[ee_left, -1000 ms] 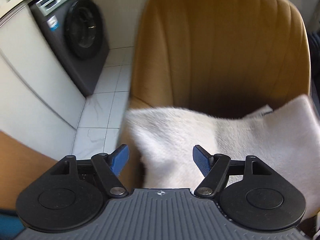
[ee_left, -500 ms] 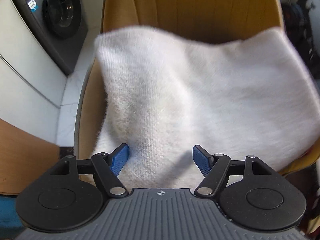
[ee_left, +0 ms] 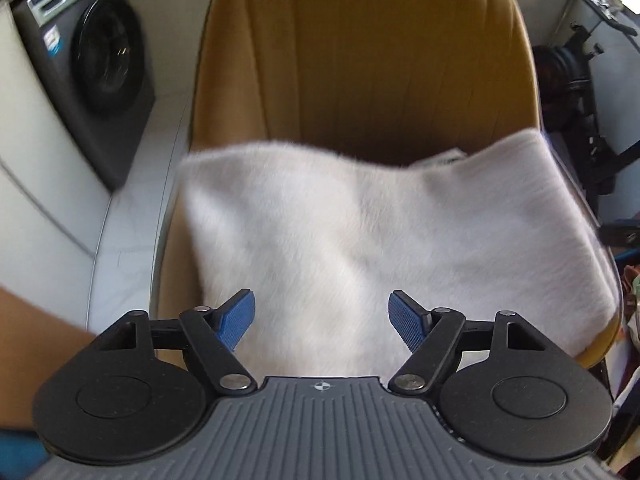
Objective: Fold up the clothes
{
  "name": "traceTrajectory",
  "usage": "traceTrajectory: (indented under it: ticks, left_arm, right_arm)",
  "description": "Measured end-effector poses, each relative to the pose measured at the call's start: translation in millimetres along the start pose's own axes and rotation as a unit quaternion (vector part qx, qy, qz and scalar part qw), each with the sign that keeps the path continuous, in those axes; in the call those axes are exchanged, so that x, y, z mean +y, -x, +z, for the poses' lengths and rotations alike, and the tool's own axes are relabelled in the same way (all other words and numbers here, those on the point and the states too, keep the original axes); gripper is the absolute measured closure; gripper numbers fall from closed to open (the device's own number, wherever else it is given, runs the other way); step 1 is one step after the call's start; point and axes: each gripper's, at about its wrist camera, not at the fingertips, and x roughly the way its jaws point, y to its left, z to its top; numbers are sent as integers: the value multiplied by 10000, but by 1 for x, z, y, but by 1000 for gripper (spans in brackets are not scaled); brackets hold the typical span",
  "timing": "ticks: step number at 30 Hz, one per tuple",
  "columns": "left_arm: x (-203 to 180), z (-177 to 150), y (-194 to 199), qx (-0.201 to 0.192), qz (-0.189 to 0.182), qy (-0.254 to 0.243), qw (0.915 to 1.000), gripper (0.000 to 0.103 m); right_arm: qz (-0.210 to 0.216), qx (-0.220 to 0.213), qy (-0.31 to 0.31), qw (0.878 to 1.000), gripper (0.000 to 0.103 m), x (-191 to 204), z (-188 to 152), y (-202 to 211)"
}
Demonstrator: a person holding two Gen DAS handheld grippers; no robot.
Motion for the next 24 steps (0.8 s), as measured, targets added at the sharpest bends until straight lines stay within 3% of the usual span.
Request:
traceTrajectory:
  ticks: [3,6,9,16,24]
  left_arm:
    - [5,15,-26,121,133,119,9998,27]
    - [16,16,-63,411,495,197,9977,27]
    - [27,11,-85,499,512,260,9971,22]
    - [25,18,-117,653,666,213,9954,9]
    - [29,23,-126,695,677,267,9949,8]
  right_arm:
    - [66,85,267,9996,58,19,12,-38]
    - [-319,352,441,9979,58,20,11,-82]
    - [-430,528,226,9974,50,7,9,-110]
    - [-197,905,136,9956,42,-2,20,-148]
    - [-90,1056,57,9944,37,-1,28,-159]
